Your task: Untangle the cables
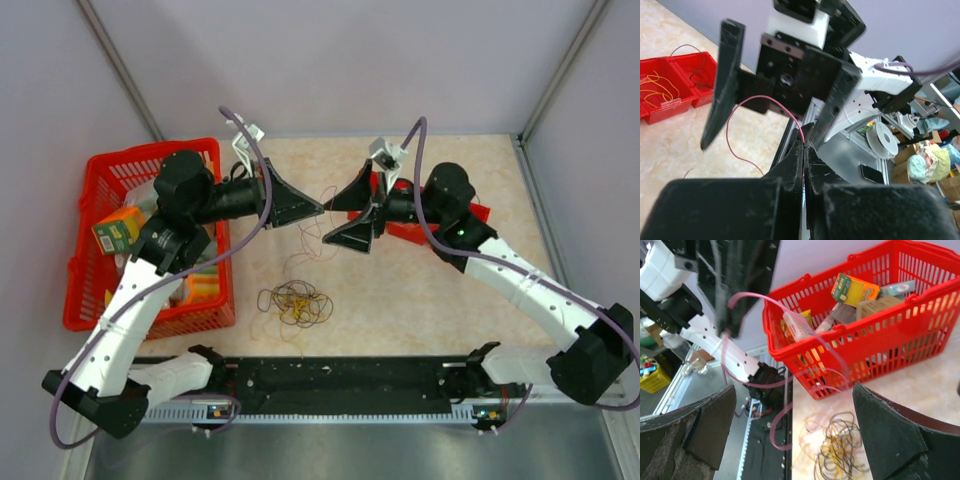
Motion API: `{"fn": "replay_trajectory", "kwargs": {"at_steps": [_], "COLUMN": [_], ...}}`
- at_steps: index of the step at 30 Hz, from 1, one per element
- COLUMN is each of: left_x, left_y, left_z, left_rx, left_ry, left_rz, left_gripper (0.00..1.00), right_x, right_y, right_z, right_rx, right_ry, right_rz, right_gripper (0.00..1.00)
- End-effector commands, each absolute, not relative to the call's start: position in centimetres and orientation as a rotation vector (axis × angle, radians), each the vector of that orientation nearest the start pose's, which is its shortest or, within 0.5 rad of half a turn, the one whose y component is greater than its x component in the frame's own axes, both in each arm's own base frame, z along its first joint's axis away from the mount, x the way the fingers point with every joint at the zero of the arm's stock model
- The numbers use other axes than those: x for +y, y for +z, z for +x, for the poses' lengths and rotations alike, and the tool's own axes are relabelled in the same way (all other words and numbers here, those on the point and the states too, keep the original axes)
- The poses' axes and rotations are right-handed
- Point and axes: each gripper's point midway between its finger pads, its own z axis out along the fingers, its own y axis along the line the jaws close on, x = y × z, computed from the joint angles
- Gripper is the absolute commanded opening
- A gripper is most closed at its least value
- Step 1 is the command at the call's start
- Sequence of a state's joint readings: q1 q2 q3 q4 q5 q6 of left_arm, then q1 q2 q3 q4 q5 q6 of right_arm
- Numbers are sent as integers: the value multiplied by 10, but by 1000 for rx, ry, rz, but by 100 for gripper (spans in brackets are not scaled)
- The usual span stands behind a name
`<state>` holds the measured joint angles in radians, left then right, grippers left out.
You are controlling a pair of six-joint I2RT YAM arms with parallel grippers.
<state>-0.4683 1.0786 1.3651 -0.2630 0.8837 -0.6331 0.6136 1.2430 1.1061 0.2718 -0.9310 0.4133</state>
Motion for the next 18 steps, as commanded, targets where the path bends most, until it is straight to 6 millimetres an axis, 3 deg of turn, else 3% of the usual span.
{"fn": "replay_trajectory", "kwargs": {"at_steps": [1, 6, 10, 11, 14, 16, 18], "left_x": [-263, -262, -258, -257, -258, -258, -256], "left_y": [446, 430, 424, 422, 424, 423, 423], "left_z": [205, 226, 235, 236, 235, 233, 233], "left_rx": [1693, 1792, 1819, 1824, 1817, 1818, 1815], "left_ry": [-1457, -1410, -1374, -1364, -1379, -1384, -1366], "left_rz": [527, 394, 309, 296, 296, 300, 305], "left_gripper": [0, 0, 0, 0, 0, 0, 0], "right_x": [348, 363, 368, 367, 369, 369, 368], "right_y": [397, 391, 385, 384, 374, 372, 375], "right_z": [199, 198, 214, 220, 238, 245, 246], "right_rx": [1290, 1332, 1411, 1434, 1514, 1527, 1513], "right_ry": [1402, 1287, 1113, 1069, 1014, 994, 995], "right_rz": [-836, -763, -617, -559, -456, -425, -408], "right_gripper": [97, 91, 80, 73, 34, 29, 12]}}
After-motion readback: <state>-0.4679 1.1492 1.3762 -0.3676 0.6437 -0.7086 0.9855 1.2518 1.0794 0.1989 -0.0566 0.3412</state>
